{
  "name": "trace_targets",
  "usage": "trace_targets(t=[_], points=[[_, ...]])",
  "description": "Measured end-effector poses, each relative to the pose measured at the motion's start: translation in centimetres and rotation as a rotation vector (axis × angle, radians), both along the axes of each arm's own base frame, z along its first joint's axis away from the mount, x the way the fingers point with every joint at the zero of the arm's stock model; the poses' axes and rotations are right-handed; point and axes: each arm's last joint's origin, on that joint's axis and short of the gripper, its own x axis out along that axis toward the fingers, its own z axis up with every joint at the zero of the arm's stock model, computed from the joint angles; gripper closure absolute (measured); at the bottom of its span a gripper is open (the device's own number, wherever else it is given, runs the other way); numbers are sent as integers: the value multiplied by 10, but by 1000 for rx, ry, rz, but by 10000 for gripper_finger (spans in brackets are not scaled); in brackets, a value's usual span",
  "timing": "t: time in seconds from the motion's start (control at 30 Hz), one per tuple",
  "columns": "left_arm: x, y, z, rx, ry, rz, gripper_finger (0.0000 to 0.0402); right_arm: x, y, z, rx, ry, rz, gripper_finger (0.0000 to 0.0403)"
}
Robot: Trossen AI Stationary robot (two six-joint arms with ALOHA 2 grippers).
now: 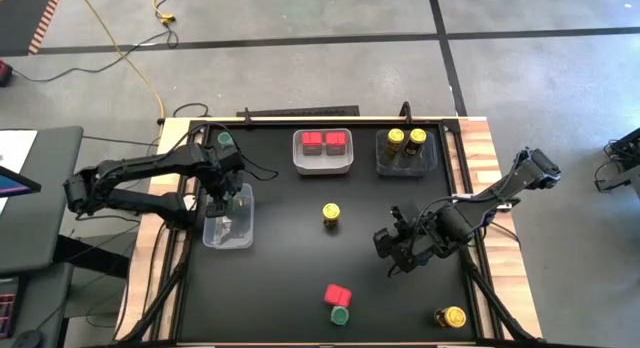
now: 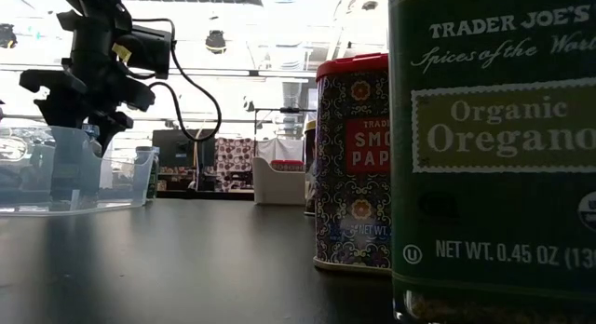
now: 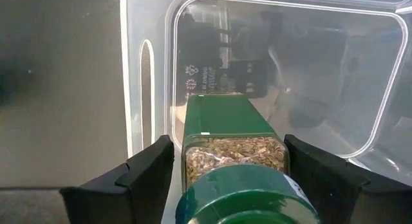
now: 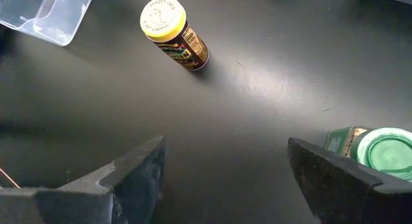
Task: Sort spices by type
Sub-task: Put the bottom left green seasoning bottle into the transparent bin
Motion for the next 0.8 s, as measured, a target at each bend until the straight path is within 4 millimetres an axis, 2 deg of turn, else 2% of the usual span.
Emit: trace_targets(t=[0.3,0.7,0.8], points=[[-4,-2,0,-5,47,-4,78,0,0,0,0,0,1,53],[-3,-1,0,7,42,-2,78,0,0,0,-6,4,9,53],[-1,1,6,21,23,-2,79,0,0,0,-6,4,9,53]])
